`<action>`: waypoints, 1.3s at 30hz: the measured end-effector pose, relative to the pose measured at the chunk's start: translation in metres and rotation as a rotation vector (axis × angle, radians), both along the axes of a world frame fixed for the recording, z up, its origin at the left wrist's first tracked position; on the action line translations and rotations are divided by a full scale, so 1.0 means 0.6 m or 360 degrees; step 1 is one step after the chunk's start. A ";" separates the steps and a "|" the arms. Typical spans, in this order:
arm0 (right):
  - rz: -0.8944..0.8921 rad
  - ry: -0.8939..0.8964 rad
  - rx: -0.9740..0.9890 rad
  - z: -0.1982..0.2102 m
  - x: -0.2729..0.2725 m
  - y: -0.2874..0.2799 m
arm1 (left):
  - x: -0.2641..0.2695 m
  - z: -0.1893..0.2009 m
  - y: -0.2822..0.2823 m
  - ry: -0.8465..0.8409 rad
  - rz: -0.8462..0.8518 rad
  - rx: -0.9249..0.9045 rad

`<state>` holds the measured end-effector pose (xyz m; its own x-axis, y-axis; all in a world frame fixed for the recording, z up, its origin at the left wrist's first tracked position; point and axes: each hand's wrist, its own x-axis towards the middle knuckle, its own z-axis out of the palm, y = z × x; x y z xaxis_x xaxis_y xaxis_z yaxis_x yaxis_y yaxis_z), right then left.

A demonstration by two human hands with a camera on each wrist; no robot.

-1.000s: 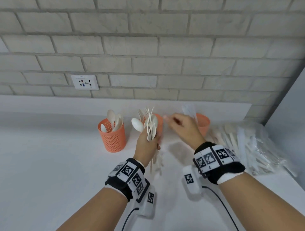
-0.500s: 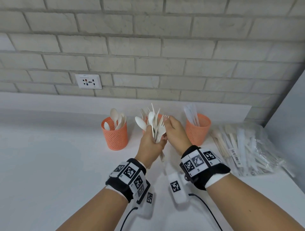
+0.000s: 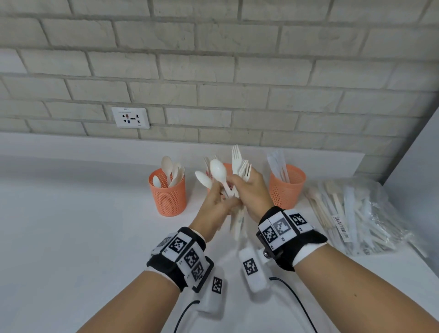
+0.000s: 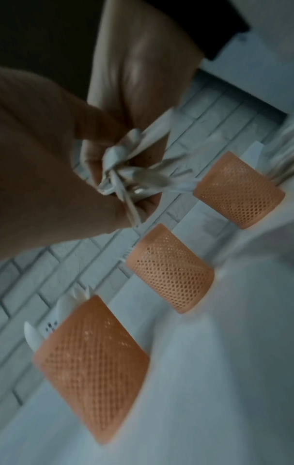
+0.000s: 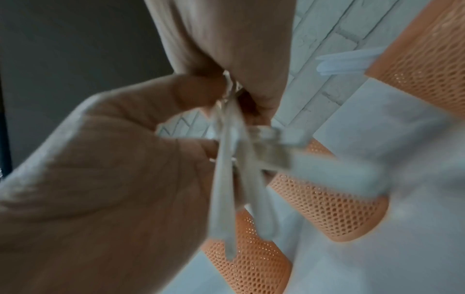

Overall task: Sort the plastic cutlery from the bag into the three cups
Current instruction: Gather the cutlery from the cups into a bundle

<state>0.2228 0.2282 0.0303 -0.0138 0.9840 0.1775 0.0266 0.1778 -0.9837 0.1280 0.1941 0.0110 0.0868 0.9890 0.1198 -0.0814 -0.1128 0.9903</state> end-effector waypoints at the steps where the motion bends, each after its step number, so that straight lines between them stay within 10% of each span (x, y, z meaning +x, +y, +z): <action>1: 0.0027 0.0040 -0.0022 0.001 0.002 0.001 | -0.003 0.005 0.000 -0.0219 -0.0018 -0.0065; 9: 0.0013 0.0256 -0.0151 0.034 0.016 0.044 | -0.046 -0.009 0.025 -0.0003 0.0461 -0.0012; 15: -0.0426 0.0480 0.0202 0.095 0.019 0.121 | -0.073 0.016 0.019 0.0013 0.0228 -0.0032; 22: -0.0570 0.0254 0.0491 0.056 -0.045 0.171 | -0.094 0.005 0.026 0.0162 0.0087 0.0035; 31: -0.0278 -0.0252 0.0119 -0.007 -0.053 0.185 | -0.128 0.001 0.036 0.0069 0.0083 0.0017; 36: -0.0545 -0.0353 0.0690 0.029 -0.071 0.145 | -0.127 0.009 0.037 0.0156 0.0257 0.0089; 39: -0.0074 -0.0374 0.0443 0.061 -0.093 0.091 | -0.116 0.016 0.045 0.0289 0.0375 0.0159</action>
<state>0.1667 0.2826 0.0667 -0.0424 0.8991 0.4358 0.2604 0.4310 -0.8639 0.0584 0.2209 0.0206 -0.1147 0.9685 0.2211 0.1357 -0.2052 0.9693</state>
